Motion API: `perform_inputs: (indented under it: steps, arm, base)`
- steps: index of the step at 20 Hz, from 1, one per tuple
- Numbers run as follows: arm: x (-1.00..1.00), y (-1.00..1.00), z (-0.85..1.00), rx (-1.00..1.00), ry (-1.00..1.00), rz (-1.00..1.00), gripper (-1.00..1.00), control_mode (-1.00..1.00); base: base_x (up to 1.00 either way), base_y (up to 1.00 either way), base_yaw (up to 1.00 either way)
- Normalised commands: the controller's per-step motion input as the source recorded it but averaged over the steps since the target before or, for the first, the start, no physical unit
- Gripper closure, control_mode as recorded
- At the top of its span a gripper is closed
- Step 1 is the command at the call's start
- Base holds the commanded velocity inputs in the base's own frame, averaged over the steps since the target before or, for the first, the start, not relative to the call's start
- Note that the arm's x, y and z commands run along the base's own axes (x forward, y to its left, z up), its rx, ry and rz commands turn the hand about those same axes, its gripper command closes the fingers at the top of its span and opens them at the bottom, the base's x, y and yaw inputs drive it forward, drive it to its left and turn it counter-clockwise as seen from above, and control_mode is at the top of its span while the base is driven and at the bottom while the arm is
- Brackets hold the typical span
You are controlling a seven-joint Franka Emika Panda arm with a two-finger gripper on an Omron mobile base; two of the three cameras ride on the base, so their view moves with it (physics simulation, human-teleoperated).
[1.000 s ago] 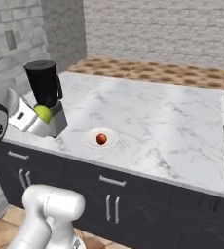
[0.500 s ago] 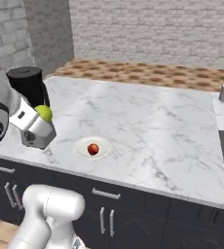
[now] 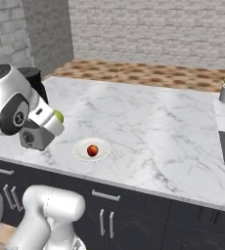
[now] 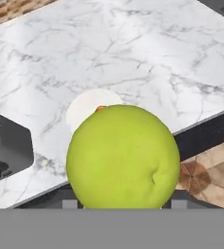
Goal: Pick the pear and peach from the fridge and place them on the plate next to the blender to make a fruit smoothie.
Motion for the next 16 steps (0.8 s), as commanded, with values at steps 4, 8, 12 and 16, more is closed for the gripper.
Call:
perform_inputs:
  steps: [4,8,12,16]
  arm:
    - [0.66,-0.31,-0.46,0.00,0.23,0.11,1.00,-1.00]
    - [0.75,-0.38,-0.25,0.00,0.08,0.23,1.00,-1.00]
    - [0.99,0.00,-0.57,0.00,0.20,0.41,1.00,-1.00]
    - [0.75,0.03,-0.64,0.00,0.24,0.50,1.00,-1.00]
  base:
    - [0.00,0.00,0.00]
    - [0.00,0.00,0.00]
    - [0.00,0.00,0.00]
    - [0.00,0.00,0.00]
